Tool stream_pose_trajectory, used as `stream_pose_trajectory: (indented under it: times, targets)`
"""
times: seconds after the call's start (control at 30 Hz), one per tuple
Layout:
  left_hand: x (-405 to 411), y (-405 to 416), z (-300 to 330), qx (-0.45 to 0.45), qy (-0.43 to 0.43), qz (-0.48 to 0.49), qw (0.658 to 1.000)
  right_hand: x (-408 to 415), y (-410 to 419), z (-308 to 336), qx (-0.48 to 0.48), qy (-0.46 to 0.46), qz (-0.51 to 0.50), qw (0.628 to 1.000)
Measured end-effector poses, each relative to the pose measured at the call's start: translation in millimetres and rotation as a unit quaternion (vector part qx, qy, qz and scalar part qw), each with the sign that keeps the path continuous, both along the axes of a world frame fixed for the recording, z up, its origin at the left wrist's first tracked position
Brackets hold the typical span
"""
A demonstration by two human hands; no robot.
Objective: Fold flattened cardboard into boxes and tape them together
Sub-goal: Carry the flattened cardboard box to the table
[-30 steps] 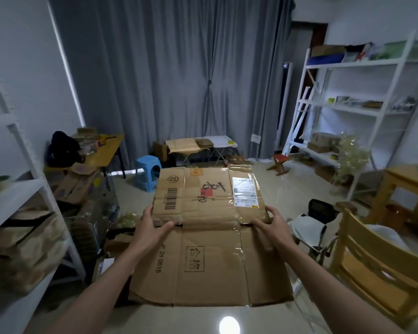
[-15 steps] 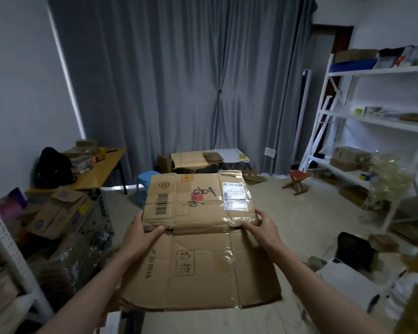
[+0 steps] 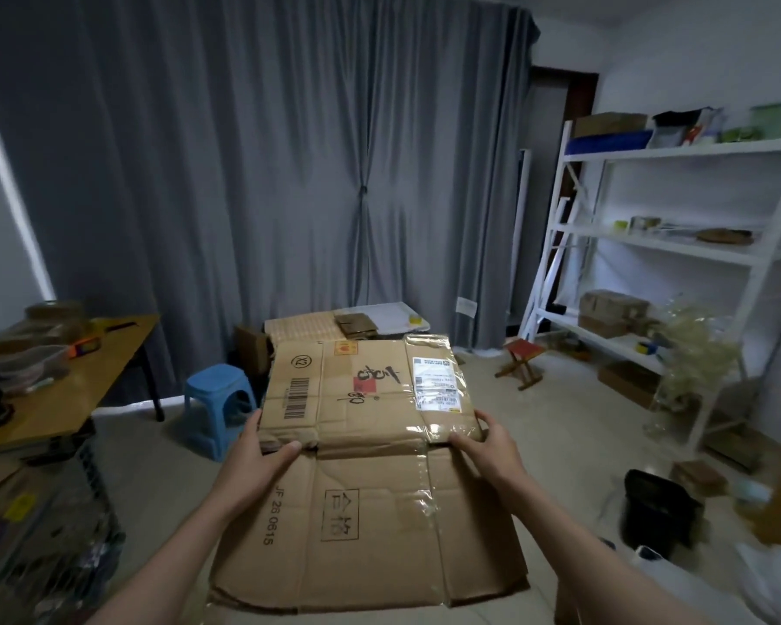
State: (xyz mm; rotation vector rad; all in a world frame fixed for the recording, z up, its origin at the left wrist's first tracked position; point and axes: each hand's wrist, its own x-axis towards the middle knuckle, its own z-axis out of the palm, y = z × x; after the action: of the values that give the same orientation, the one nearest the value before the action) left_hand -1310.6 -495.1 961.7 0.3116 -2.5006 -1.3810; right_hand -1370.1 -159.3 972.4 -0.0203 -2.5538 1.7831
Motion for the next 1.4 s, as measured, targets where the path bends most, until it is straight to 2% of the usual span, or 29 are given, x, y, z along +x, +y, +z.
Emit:
stream_pose_trajectory:
  times: [0.17,0.47,0.67,0.8,1.07,1.4]
  targets:
    - [-109.0,-18.3,10.9,-0.025,-0.001,-0.038,0.999,-76.9,-15.6,7.5,-0.004,0.013,-0.042,0.999]
    - [-281.8,-5.1,0.6,-0.029,-0.007,-0.098,0.995,-207.6,-2.8,-4.8,0.016,0.006,-0.13,0.991]
    - [-402.2,3.4,-13.3,-0.044,-0.008,-0.11,0.993,-325.1,7.8,-17.8,0.011,0.007,-0.133,0.991]
    - [-482.3,7.1,-2.8,-0.055,-0.018,-0.105,0.993,-412.9,11.4,-18.3,-0.021,0.007,-0.118,0.993]
    - [-605.8,17.2,10.1,-0.05,0.001,-0.098,0.994,-552.3,18.5,-14.3,-0.027,0.015,-0.104,0.994]
    - [-805.5,54.0,-19.6,-0.054,-0.034,-0.133,0.989,-705.3,47.9,-35.5,-0.001,0.004,-0.168,0.986]
